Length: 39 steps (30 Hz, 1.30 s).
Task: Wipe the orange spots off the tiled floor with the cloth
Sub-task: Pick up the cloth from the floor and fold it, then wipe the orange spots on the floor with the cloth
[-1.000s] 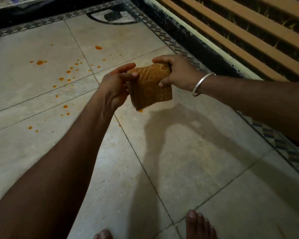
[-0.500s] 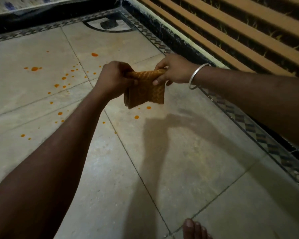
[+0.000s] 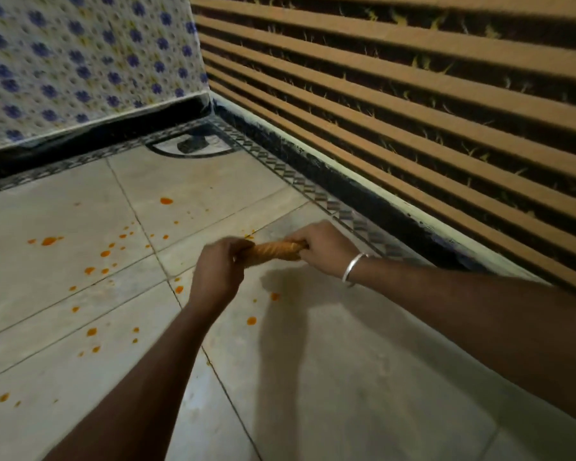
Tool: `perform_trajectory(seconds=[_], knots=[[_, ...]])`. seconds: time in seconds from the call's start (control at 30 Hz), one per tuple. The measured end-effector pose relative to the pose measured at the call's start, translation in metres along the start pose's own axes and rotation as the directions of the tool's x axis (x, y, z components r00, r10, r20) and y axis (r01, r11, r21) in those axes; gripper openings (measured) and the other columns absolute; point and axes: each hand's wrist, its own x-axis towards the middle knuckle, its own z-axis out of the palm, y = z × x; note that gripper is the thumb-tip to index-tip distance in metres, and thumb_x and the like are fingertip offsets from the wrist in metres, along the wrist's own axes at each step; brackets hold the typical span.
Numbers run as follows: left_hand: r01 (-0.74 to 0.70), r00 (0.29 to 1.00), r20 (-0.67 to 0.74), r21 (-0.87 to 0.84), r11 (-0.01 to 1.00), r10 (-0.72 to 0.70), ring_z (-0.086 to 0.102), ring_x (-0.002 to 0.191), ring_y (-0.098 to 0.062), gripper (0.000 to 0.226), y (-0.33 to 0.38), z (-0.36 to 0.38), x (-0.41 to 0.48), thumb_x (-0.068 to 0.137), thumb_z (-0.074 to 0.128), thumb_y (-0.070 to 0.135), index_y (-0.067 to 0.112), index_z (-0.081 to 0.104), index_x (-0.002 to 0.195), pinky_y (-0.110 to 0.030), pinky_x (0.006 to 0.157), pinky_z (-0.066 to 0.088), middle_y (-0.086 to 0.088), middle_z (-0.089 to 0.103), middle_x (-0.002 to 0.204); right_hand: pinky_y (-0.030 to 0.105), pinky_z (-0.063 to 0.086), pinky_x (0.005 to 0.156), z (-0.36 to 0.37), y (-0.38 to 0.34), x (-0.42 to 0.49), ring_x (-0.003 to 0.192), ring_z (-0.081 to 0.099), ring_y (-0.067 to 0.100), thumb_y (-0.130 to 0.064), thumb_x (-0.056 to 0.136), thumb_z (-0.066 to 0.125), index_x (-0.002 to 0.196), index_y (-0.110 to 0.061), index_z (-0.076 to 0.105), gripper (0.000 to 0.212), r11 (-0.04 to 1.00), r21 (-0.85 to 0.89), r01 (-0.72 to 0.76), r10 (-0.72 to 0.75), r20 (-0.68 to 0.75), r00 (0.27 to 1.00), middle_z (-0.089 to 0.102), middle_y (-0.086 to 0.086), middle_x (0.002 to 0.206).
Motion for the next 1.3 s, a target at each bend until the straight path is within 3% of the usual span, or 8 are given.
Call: perform_trajectory(seconds=[0.27, 0.47, 0.67, 0.77, 0.87, 0.97, 1.07, 1.3], knots=[[0.04, 0.999, 0.001, -0.14, 0.989, -0.04, 0.067, 0.095, -0.01, 0.041, -0.011, 0.043, -0.001, 0.084, 0.065, -0.007, 0.018, 0.08, 0.113, -0.022, 0.086, 0.047, 0.002, 0.079, 0.107, 0.032, 0.057, 0.082, 0.0, 0.03, -0.001, 0.089, 0.065, 0.014, -0.008, 0.09, 0.061, 0.113, -0.02, 0.076, 0.03, 1.0, -0.003, -0.018, 0.018, -0.013, 1.0, 0.074, 0.001, 0.099], [-0.016, 0.992, -0.129, -0.174, 0.985, -0.007, 0.061, 0.094, -0.007, 0.036, 0.009, 0.061, 0.021, 0.086, 0.068, -0.007, 0.015, 0.079, 0.113, -0.024, 0.087, 0.047, 0.001, 0.078, 0.108, 0.032, 0.056, 0.086, -0.001, 0.05, -0.004, 0.097, 0.064, 0.014, -0.009, 0.086, 0.069, 0.111, -0.019, 0.072, 0.027, 0.999, 0.007, -0.038, 0.039, -0.222, 0.974, 0.071, 0.0, 0.104], [-0.028, 0.96, 0.275, -0.084, 0.996, 0.051, 0.072, 0.103, -0.025, 0.029, -0.033, 0.104, -0.028, 0.084, 0.067, 0.009, 0.018, 0.081, 0.108, -0.036, 0.093, 0.058, -0.004, 0.076, 0.114, 0.032, 0.05, 0.079, 0.051, 0.083, -0.07, 0.098, 0.063, 0.024, -0.009, 0.081, 0.061, 0.107, -0.011, 0.068, 0.026, 0.999, -0.045, -0.016, 0.022, 0.145, 0.989, 0.067, 0.006, 0.107], [-0.053, 0.965, 0.253, -0.052, 0.997, 0.064, 0.071, 0.104, -0.028, 0.033, -0.035, 0.109, -0.044, 0.081, 0.063, 0.014, 0.018, 0.08, 0.109, -0.036, 0.091, 0.056, -0.005, 0.076, 0.114, 0.035, 0.046, 0.103, 0.073, 0.102, -0.083, 0.127, 0.048, 0.021, -0.018, 0.086, 0.057, 0.124, -0.013, 0.06, 0.039, 0.997, -0.032, -0.074, 0.074, -0.001, 0.997, 0.054, 0.006, 0.134], [-0.109, 0.947, 0.307, 0.042, 0.993, 0.091, 0.032, 0.154, -0.033, 0.061, -0.01, 0.112, -0.05, 0.098, 0.039, 0.044, 0.025, 0.044, 0.156, -0.05, 0.125, 0.028, -0.011, 0.038, 0.165, 0.04, 0.008, 0.126, 0.086, 0.113, -0.089, 0.155, -0.002, 0.02, -0.042, 0.101, 0.04, 0.157, -0.019, 0.025, 0.062, 0.942, -0.183, -0.281, 0.283, -0.02, 0.959, 0.007, 0.002, 0.168], [-0.178, 0.86, 0.506, 0.178, 0.968, 0.065, -0.022, 0.158, -0.024, 0.072, 0.001, 0.135, -0.053, 0.095, -0.003, 0.07, 0.043, -0.01, 0.162, -0.05, 0.128, -0.009, 0.004, -0.022, 0.17, 0.039, -0.007, 0.124, 0.106, 0.115, -0.091, 0.153, -0.017, 0.017, -0.062, 0.092, 0.003, 0.16, -0.021, -0.002, 0.08, 0.894, -0.307, -0.325, 0.354, 0.041, 0.934, -0.013, 0.001, 0.167], [-0.174, 0.847, 0.531, 0.257, 0.951, 0.012, -0.026, 0.157, -0.024, 0.076, 0.004, 0.159, -0.055, 0.092, -0.013, 0.074, 0.043, -0.015, 0.161, -0.056, 0.126, -0.014, 0.004, -0.025, 0.169, 0.043, -0.01, 0.123, 0.126, 0.112, -0.093, 0.154, -0.012, 0.017, -0.061, 0.09, -0.004, 0.16, -0.017, 0.002, 0.083, 0.885, -0.35, -0.306, 0.338, 0.033, 0.94, -0.006, 0.003, 0.168], [-0.134, 0.874, 0.485, 0.318, 0.939, -0.039, -0.024, 0.157, -0.024, 0.091, -0.027, 0.155, -0.03, 0.079, -0.024, 0.081, 0.043, -0.018, 0.161, -0.054, 0.125, -0.014, 0.002, -0.024, 0.171, 0.048, 0.003, 0.125, 0.131, 0.119, -0.098, 0.155, 0.001, 0.021, -0.056, 0.1, 0.016, 0.161, -0.017, 0.006, 0.073, 0.87, -0.428, -0.246, 0.254, -0.038, 0.966, 0.005, 0.006, 0.168]])
